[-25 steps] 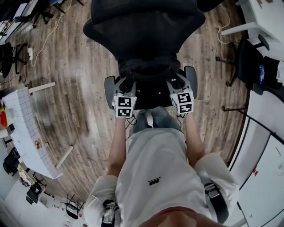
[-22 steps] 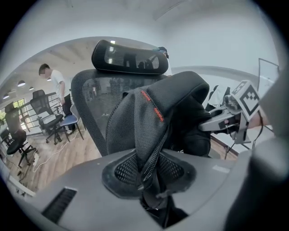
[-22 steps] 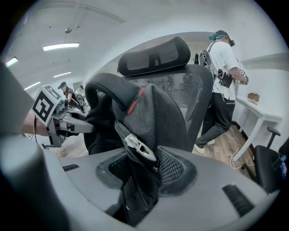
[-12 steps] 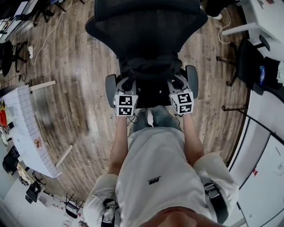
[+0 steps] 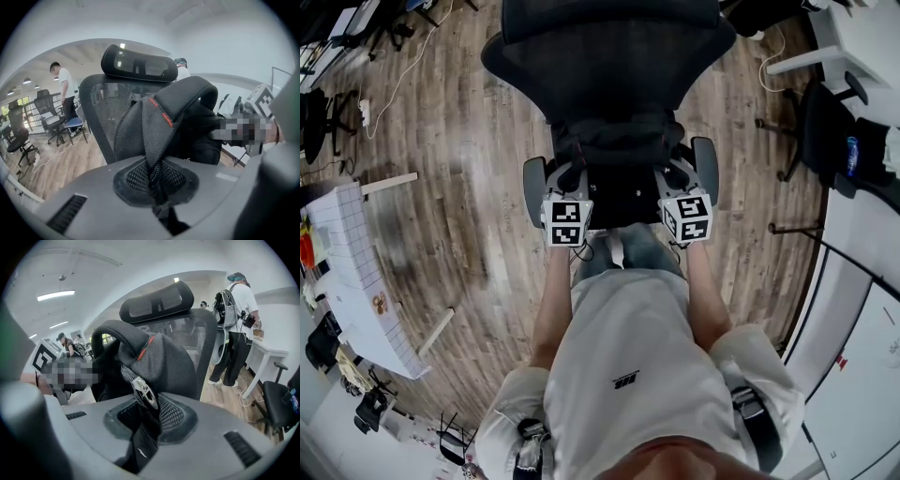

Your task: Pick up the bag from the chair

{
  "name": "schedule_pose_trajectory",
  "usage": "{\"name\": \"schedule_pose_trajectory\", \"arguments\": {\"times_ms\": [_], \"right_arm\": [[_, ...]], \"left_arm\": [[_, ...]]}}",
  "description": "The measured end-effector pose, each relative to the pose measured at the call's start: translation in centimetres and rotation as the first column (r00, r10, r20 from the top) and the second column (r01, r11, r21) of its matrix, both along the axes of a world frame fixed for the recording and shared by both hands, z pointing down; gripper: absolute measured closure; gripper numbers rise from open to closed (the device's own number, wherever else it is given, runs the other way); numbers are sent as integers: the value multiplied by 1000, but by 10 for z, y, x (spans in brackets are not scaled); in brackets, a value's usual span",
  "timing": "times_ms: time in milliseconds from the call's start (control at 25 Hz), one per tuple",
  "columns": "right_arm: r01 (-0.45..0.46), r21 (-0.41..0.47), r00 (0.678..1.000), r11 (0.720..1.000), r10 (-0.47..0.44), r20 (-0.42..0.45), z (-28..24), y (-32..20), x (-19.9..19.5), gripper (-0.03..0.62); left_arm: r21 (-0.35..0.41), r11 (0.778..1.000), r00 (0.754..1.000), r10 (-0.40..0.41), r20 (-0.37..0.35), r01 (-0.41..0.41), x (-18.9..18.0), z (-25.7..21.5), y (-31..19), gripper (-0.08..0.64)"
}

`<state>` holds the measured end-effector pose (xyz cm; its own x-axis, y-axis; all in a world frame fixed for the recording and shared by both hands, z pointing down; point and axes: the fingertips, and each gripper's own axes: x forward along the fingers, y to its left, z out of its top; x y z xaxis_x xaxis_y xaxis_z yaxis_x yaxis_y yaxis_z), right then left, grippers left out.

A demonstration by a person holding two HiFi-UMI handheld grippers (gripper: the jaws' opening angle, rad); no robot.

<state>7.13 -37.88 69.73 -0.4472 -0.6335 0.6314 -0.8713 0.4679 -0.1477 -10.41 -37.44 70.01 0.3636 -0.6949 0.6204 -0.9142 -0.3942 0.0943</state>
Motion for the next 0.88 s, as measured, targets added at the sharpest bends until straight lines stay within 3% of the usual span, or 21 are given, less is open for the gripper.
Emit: {"name": "schedule_pose_trajectory", "arguments": {"times_ms": [520,880], "right_arm": [[-42,-8,998,999,42,46,-29,14,-3,537],[-43,79,997,996,38,65,-78,35,-11,538]], "left_arm": [[20,999,1000,28,6,-28,-5,-28,13,541],[89,995,998,54,-15,-52,-13,-76,34,541]]}}
